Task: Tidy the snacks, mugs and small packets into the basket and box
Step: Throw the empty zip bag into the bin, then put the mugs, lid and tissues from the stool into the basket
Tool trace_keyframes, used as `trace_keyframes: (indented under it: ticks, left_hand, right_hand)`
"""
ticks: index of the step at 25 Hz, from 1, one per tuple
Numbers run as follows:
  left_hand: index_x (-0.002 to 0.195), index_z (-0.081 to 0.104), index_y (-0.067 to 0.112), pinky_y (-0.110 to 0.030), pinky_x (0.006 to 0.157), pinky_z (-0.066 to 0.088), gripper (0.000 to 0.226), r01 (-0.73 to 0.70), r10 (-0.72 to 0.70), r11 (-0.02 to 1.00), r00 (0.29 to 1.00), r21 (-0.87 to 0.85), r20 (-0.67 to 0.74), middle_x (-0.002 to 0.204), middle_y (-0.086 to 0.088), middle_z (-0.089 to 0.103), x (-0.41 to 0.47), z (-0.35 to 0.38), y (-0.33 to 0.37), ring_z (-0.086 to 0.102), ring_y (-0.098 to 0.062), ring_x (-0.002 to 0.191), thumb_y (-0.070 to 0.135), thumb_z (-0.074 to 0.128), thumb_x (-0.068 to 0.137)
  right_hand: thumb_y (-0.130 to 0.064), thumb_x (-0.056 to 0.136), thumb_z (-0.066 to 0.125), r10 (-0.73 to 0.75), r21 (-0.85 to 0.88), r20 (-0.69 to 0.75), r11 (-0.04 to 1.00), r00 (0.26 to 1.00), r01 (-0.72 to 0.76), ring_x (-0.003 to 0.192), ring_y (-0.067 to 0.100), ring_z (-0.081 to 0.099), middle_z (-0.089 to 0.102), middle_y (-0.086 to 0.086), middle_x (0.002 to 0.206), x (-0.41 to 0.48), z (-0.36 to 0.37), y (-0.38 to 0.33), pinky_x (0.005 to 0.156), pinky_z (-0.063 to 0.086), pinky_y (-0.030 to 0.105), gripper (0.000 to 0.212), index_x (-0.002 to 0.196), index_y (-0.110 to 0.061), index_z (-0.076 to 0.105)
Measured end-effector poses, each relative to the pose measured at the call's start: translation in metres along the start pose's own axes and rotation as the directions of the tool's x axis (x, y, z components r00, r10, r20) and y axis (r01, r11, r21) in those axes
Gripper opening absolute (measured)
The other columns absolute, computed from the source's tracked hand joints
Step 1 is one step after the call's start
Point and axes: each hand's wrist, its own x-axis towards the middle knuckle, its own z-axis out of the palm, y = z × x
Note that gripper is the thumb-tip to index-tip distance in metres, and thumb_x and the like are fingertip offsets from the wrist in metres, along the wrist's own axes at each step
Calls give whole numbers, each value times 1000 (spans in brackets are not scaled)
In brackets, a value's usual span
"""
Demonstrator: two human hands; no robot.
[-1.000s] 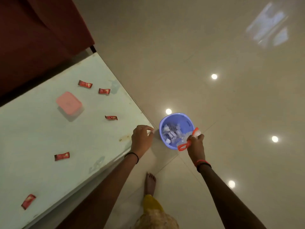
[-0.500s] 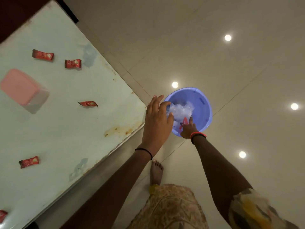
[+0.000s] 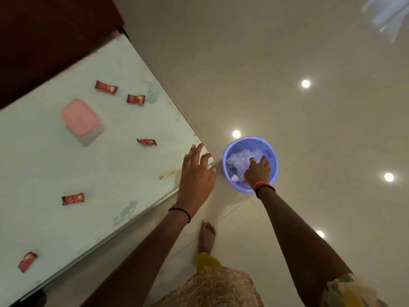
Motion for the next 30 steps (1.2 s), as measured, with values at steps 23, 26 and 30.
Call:
trace_keyframes:
  ticks: [23, 26, 30]
  left_hand:
    - [134, 43, 10, -40, 121, 13, 43, 494, -526, 848, 742, -190, -415, 154, -10, 25, -383, -273, -221, 14, -24, 147, 22, 49, 93]
    - [134, 41, 10, -40, 121, 13, 43, 554, -601, 796, 671, -245, -435, 154, -9, 25, -443, -290, -276, 15, -24, 146, 23, 48, 93]
    - [135, 41, 11, -40, 121, 16, 43, 633, -699, 708, 565, -313, -438, 154, -10, 26, -506, -299, -336, 18, -24, 145, 23, 48, 94]
  right_hand:
    - [-5, 90, 42, -709, -223, -189, 705, 680, 673, 148, 36, 9, 11, 24, 158, -458, -2, -324, 123, 13, 46, 60, 148, -9, 28]
    - [-5, 89, 43, -769, -249, -149, 638, 622, 729, 148, 37, 11, 13, 25, 157, -507, 39, -375, 122, 15, 47, 60, 147, -8, 30]
    - [-7, 88, 44, -833, -291, -55, 540, 550, 790, 148, 38, 11, 13, 26, 157, -561, 89, -436, 122, 14, 47, 62, 148, -7, 27]
